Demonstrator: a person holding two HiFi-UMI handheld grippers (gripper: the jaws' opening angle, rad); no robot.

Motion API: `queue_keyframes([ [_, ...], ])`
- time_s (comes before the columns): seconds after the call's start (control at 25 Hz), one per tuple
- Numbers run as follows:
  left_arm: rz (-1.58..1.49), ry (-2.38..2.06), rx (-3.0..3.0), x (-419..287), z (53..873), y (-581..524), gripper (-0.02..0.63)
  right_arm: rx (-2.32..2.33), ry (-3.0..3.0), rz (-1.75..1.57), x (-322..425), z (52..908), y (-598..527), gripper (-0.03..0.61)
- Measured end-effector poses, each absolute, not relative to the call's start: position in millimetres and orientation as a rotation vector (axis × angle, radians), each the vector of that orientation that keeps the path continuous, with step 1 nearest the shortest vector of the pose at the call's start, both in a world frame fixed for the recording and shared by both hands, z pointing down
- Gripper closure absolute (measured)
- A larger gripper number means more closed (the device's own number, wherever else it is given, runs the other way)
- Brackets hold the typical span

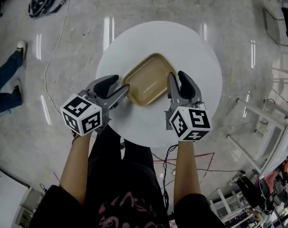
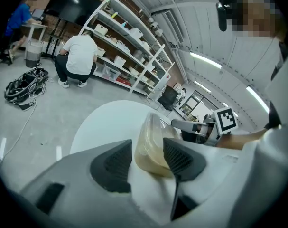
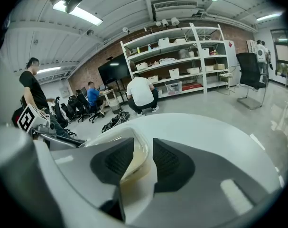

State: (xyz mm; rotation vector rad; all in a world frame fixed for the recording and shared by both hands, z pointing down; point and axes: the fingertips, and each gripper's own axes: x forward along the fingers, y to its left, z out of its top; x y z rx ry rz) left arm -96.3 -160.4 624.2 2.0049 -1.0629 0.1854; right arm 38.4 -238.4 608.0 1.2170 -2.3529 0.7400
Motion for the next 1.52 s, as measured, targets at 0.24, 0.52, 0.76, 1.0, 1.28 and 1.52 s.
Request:
queue_keyframes([
  [0.24, 0.178, -1.016, 2.037, -91, 622, -157, 0.453, 1.202, -2.380, 0.796, 36, 610, -238, 0.448],
  [0.52, 0.221, -1.023, 2.077, -91, 621, -158, 0.460, 1.195, -2.377, 0.776, 35, 612, -238, 0.448],
  [0.76, 0.209, -1.041, 2.067, -92, 617, -160, 0.479, 1.225, -2.373, 0.763, 36, 607, -239, 0.444],
  [1.0, 0.189, -1.052, 2.059, -93, 615, -160, 0.488, 1.239, -2.371, 0.749, 37, 605, -237, 0.443],
  [1.28, 0.189, -1.061, 2.062, -92, 611, -162, 0.497, 1.260, -2.371, 0.748, 40, 600, -236, 0.445],
  [1.52, 0.177, -1.073, 2.064, -93, 608, -161, 0.504, 1.286, -2.380, 0.741, 41, 595, -234, 0.446],
])
